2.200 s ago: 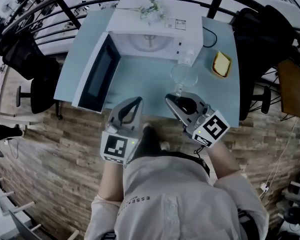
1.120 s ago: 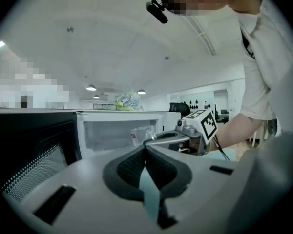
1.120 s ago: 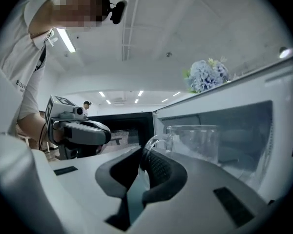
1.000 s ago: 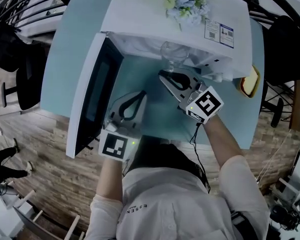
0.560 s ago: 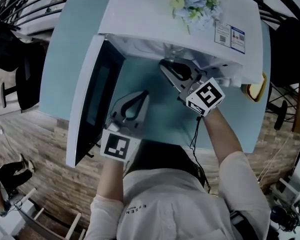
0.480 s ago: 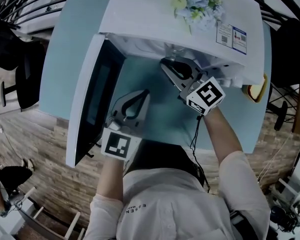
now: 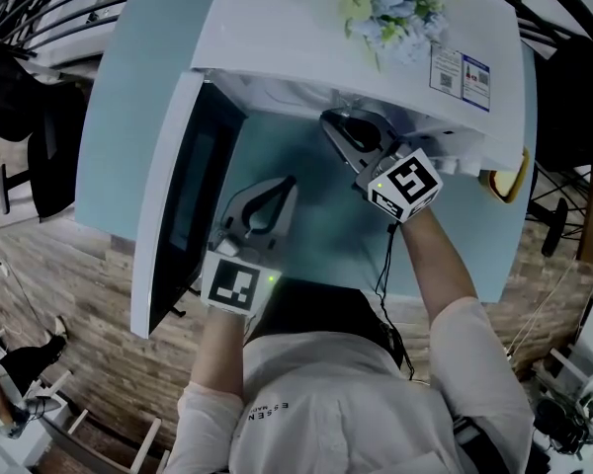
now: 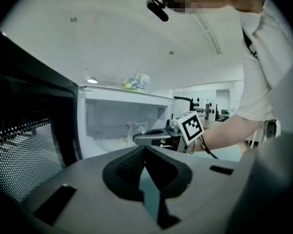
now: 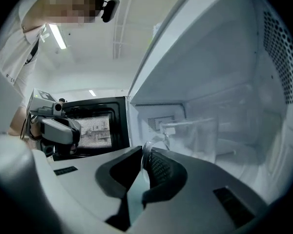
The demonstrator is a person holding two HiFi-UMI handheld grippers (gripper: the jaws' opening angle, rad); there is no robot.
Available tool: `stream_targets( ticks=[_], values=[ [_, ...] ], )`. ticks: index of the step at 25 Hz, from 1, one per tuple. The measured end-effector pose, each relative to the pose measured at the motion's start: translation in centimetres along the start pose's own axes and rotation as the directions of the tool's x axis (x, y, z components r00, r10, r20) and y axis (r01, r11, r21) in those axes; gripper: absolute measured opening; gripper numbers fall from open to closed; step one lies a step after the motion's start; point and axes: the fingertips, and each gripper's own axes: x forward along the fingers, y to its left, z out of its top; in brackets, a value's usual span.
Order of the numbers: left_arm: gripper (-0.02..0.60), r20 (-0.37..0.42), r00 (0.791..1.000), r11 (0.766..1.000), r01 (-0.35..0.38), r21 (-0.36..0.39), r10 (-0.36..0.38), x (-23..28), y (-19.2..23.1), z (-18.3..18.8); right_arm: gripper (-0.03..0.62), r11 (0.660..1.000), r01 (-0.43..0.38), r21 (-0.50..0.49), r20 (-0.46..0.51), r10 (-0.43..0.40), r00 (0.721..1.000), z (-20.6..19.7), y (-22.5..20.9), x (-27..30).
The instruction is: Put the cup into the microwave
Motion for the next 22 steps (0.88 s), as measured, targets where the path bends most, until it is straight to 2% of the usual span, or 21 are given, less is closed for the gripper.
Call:
stream_targets(
  ticks=[6, 10, 12, 14, 22],
  values=[
    [0.002, -0.008, 1.0, 1.0, 0.013, -0.004, -0.013, 0.3, -0.2, -0.3, 0.031, 0.998, 0.042, 0.036, -0.02, -0.041, 0.999, -0.3, -1.2, -0.4],
    [0.002, -0.006, 1.0, 1.0, 0.024, -0.003, -0.024, 0.4, -0.4, -0.2, 0.036, 0.993, 0.069, 0.095, -0.031, -0.066, 0.997, -0.7, -1.5, -1.0],
    [0.002, -0.008, 0.999, 0.999, 0.031, -0.008, -0.031, 0.5, -0.6, -0.2, 0.117, 0.991, 0.071, 0.113, -0.04, -0.067, 0.997, -0.9, -1.3, -1.4],
    [0.002, -0.012, 0.999, 0.999, 0.043, -0.004, -0.043, 0.5, -0.8, -0.2, 0.159, 0.989, 0.087, 0.116, -0.046, -0.082, 0.996, -1.1, -1.2, -1.8],
    [0.002, 0.001, 0.998, 0.998, 0.061, 0.001, -0.061, 0.6, -2.1, 0.6, 0.171, 0.975, 0.201, 0.092, -0.053, -0.197, 0.979, -0.7, -1.1, -4.4]
  ],
)
